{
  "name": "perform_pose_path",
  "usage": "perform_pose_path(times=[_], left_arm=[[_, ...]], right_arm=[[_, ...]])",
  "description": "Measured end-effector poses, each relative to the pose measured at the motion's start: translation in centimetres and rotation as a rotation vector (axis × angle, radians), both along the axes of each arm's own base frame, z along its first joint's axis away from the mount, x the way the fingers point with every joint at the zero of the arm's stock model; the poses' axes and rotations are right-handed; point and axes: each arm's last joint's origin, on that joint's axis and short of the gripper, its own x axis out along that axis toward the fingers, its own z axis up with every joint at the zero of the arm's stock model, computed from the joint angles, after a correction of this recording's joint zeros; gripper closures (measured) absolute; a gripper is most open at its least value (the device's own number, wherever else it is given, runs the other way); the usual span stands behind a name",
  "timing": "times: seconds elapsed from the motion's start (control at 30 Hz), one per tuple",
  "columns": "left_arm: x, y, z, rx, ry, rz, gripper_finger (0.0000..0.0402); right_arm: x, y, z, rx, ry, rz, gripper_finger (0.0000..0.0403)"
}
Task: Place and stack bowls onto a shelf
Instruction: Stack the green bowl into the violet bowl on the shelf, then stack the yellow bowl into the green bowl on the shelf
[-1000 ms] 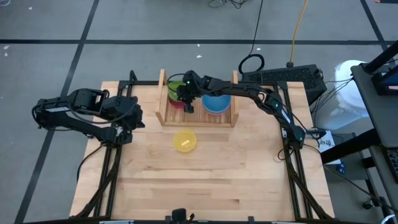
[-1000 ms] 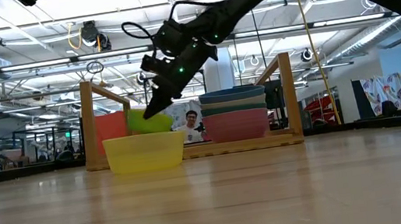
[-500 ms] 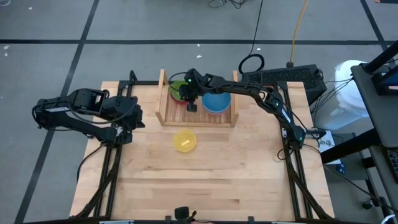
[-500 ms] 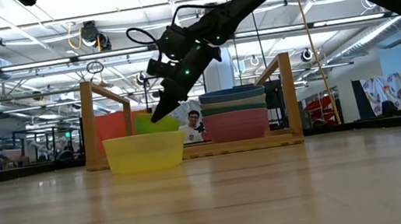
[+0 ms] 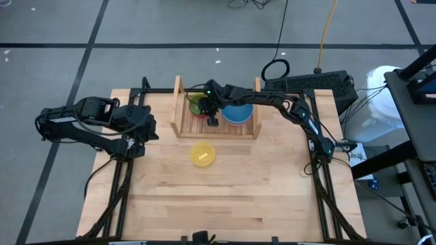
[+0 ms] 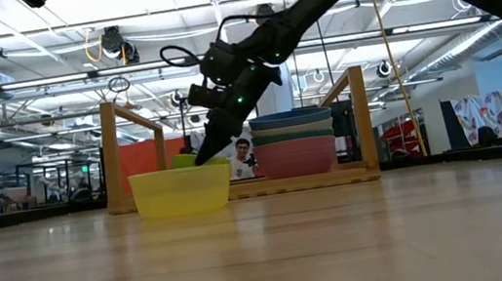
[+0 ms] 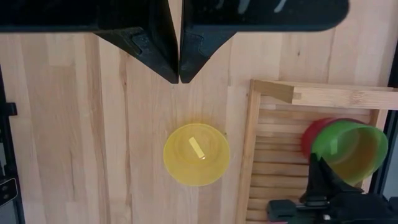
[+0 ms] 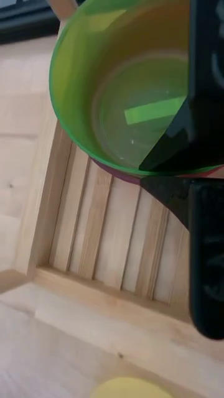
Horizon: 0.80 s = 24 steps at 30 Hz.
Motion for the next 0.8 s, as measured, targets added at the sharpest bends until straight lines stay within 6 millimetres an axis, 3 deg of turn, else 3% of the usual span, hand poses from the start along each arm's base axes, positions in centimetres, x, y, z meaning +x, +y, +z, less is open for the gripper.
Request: perform_pose_path(times=[0.53, 0.8], left_arm=[[0.0, 0.0, 0.0, 0.000, 0.002, 0.001, 0.0380], [0.0, 0.0, 0.0, -0.025, 0.008, 0.038, 0.0380]], right_arm=[[1.0, 1.9, 0.5, -0.044, -0.027, -0.004, 0.0311], [0.2, 2.7, 5.8, -0.135, -0.118, -0.017, 0.0292]])
